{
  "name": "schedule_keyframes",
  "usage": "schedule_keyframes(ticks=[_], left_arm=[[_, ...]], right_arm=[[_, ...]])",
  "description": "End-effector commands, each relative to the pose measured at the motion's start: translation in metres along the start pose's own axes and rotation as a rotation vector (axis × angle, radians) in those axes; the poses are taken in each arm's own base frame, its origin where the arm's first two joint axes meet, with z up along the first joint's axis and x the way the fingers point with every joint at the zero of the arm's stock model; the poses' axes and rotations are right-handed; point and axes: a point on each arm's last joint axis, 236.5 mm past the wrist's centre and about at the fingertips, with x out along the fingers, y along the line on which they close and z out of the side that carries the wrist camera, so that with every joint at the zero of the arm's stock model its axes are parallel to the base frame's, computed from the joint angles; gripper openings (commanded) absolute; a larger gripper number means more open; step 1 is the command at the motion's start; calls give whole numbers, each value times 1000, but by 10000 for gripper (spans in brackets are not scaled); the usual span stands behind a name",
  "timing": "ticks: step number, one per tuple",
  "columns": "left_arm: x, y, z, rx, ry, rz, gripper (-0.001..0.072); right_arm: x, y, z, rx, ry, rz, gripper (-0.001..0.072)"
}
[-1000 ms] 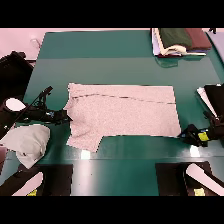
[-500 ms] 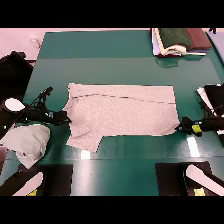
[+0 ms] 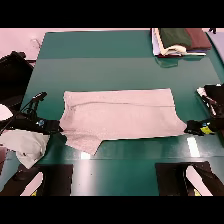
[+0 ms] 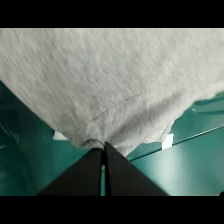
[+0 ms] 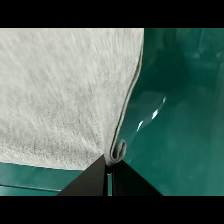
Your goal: Fold the shirts.
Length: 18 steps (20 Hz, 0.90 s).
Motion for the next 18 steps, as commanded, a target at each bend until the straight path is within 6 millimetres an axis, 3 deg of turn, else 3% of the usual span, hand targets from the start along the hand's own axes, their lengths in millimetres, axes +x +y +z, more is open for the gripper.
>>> schedule_keyframes(ticks=[1, 5, 10, 13, 16, 17, 18], left_arm=[[-3, 1, 21, -12, -52, 6, 21], [-7, 4, 94, 24, -153, 25, 22], [6, 14, 174, 42, -158, 31, 23], [24, 26, 202, 26, -165, 38, 23], [37, 36, 213, 13, -182, 49, 26], [37, 37, 218, 12, -205, 54, 145], [34, 37, 225, -2, -234, 56, 438]], right_arm=[[-25, -6, 13, 1, -62, -58, 10], [-32, 5, 61, -58, -59, -55, 10], [-18, 35, 133, -103, -64, -45, 10], [-5, 46, 161, -130, -37, -39, 11], [6, 63, 186, -128, -34, 15, 13], [8, 70, 196, -116, -43, 55, 21], [9, 75, 205, -97, -53, 95, 140]])
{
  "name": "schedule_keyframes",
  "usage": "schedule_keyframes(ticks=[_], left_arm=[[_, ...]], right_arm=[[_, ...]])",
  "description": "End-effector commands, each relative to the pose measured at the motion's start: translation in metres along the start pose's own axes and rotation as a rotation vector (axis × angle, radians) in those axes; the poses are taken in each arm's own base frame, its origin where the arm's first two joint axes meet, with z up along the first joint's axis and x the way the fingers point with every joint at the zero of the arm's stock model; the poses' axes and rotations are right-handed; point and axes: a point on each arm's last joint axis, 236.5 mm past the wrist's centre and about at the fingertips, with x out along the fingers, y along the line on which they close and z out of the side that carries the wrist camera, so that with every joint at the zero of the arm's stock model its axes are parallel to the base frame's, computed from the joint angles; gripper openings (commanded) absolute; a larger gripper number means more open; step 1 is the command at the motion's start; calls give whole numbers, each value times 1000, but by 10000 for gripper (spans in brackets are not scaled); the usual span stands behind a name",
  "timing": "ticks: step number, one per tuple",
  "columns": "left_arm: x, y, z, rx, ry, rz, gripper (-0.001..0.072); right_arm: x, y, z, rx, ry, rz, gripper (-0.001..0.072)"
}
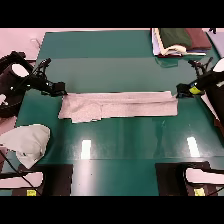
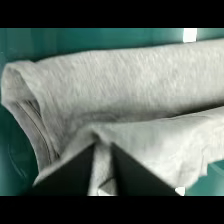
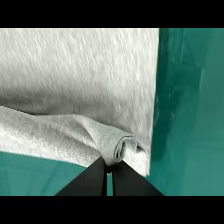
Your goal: Fold the shirts.
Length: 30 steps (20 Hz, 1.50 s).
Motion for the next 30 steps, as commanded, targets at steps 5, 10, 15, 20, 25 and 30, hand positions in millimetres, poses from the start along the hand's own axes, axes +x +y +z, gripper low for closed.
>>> schedule_keyframes(ticks=[5, 10, 15, 20, 25, 30], left_arm=[[-8, -6, 33, -17, -77, -13, 271], [-6, -34, 34, -53, -81, -110, 24], [25, -111, 23, 92, -84, -165, 23], [78, -175, -9, 199, -21, -211, 22], [121, -219, -20, 236, 37, -245, 23], [159, -245, -45, 264, 107, -263, 23]], right_arm=[[6, -12, 32, 58, -28, 174, 410], [27, -65, -14, 225, 39, 268, 524], [70, -45, -33, 337, 73, 491, 501], [95, 0, -18, 237, 77, 541, 172], [22, 31, 24, 47, -83, 515, 11], [-88, 101, 50, -134, -278, 495, 11]])
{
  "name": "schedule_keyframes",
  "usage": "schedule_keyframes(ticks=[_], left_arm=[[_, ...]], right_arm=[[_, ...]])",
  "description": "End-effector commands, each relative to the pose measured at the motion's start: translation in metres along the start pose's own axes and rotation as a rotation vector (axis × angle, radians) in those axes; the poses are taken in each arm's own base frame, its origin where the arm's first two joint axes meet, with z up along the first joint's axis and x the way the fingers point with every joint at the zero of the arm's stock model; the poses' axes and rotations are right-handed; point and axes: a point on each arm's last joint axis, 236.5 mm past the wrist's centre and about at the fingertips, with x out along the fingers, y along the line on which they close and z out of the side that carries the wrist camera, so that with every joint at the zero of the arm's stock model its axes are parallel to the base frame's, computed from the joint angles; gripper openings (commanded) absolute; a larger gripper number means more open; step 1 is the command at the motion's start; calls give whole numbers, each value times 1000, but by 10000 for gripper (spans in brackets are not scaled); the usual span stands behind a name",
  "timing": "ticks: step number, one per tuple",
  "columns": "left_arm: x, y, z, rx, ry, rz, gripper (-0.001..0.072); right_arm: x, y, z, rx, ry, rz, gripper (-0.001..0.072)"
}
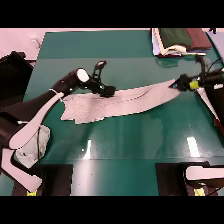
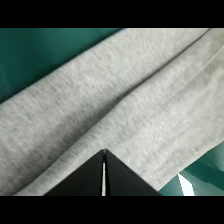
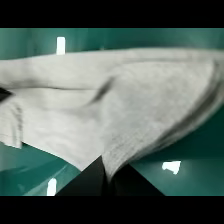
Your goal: Fold the shirts.
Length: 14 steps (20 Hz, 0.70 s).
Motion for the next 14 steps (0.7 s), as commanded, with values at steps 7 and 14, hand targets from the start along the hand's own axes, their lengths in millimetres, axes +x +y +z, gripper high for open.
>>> schedule_keyframes(ticks=[7, 14], left_arm=[[50, -34, -13, -20, 33, -67, 23], [15, -9, 3, -2, 77, -33, 22]], right_arm=[[-26, 197, 5, -345, -59, 106, 12], [11, 267, -21, -449, -38, 198, 11]])
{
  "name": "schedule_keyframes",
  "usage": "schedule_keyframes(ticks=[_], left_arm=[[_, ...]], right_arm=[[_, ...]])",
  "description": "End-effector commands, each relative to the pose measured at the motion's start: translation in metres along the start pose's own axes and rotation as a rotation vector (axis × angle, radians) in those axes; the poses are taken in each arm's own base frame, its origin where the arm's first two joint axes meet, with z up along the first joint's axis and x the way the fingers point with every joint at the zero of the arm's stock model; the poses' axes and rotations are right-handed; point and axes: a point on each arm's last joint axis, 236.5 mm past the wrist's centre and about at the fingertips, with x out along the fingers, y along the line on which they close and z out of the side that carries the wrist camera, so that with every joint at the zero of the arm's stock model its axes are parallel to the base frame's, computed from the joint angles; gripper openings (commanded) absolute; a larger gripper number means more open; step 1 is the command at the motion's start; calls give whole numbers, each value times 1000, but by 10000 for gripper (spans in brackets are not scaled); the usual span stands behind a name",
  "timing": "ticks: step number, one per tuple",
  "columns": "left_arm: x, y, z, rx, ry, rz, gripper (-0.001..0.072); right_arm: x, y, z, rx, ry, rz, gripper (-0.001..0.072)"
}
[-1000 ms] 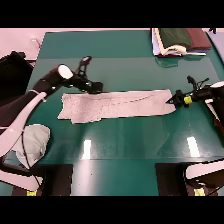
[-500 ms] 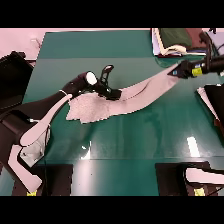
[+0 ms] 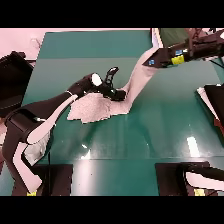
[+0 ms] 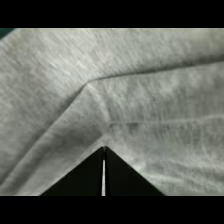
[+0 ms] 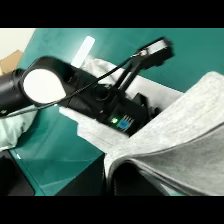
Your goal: Fold the shirts.
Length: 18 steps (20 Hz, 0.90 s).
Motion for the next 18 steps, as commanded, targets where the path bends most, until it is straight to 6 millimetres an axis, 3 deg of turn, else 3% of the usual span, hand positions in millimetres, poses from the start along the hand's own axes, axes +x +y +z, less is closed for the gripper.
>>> schedule_keyframes(ticks=[1, 3, 5, 8, 9, 10, 11, 13, 15, 18], left_arm=[[-44, 28, 20, 22, 11, 56, 22], [-104, 52, 54, 30, -86, 116, 22], [-185, 71, 88, 32, -223, 179, 22], [-297, 92, 112, 30, -402, 284, 23], [-326, 96, 113, 30, -451, 316, 23], [-353, 100, 113, 28, -494, 347, 23], [-373, 102, 112, 28, -525, 368, 23], [-398, 104, 109, 25, -561, 392, 23], [-401, 103, 105, 25, -554, 394, 23], [-389, 95, 106, 46, -540, 378, 23]], right_arm=[[28, 41, 4, -56, -17, 55, 12], [60, 68, 4, -90, -24, 97, 12], [103, 101, -3, -106, -20, 171, 12], [180, 151, -17, -152, 7, 296, 19], [202, 164, -22, -170, 22, 318, 148], [221, 176, -27, -190, 40, 338, 321], [233, 181, -30, -200, 53, 351, 368], [241, 174, -31, -208, 80, 349, 366], [230, 145, -35, -183, 130, 323, 366], [208, 50, -52, -94, 237, 147, 365]])
